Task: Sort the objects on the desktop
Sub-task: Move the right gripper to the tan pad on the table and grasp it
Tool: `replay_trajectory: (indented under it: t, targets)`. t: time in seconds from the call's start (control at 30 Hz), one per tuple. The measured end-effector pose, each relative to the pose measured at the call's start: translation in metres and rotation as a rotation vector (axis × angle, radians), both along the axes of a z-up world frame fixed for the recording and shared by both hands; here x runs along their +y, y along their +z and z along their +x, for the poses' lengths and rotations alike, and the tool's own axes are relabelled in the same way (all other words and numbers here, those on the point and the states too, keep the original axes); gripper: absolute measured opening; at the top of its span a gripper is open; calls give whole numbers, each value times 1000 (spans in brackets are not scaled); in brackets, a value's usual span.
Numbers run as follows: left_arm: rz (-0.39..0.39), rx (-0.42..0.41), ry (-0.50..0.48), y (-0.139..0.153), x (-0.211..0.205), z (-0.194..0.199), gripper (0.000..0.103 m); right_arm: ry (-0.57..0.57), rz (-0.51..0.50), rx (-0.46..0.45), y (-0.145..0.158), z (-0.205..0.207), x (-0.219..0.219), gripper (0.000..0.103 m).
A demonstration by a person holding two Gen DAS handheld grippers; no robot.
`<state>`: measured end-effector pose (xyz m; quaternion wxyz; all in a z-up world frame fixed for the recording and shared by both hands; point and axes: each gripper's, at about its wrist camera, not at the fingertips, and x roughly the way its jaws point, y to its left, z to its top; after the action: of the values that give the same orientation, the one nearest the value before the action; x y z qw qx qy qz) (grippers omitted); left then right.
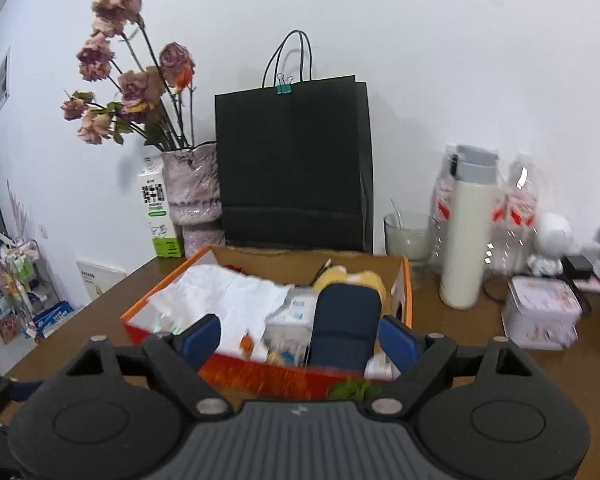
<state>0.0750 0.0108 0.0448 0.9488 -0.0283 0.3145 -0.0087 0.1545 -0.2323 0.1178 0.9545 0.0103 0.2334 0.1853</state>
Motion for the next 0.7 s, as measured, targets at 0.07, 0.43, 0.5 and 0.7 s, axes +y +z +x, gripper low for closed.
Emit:
replay_trajectory:
  t: [0.07, 0.43, 0.5, 0.7]
  targets:
    - [-18, 18, -22, -8, 0, -15, 103, -24, -1, 17, -12, -24, -3, 87]
    - [-28, -44, -52, -34, -3, -120, 103, -76, -44, 88, -96, -174, 19, 85]
    - [-14, -56, -52, -36, 0, -130, 103, -77, -57, 93, -101, -192, 25, 82]
    - [-31, -34, -42, -42, 4, -132, 103, -74, -65, 85, -101, -214, 26, 82]
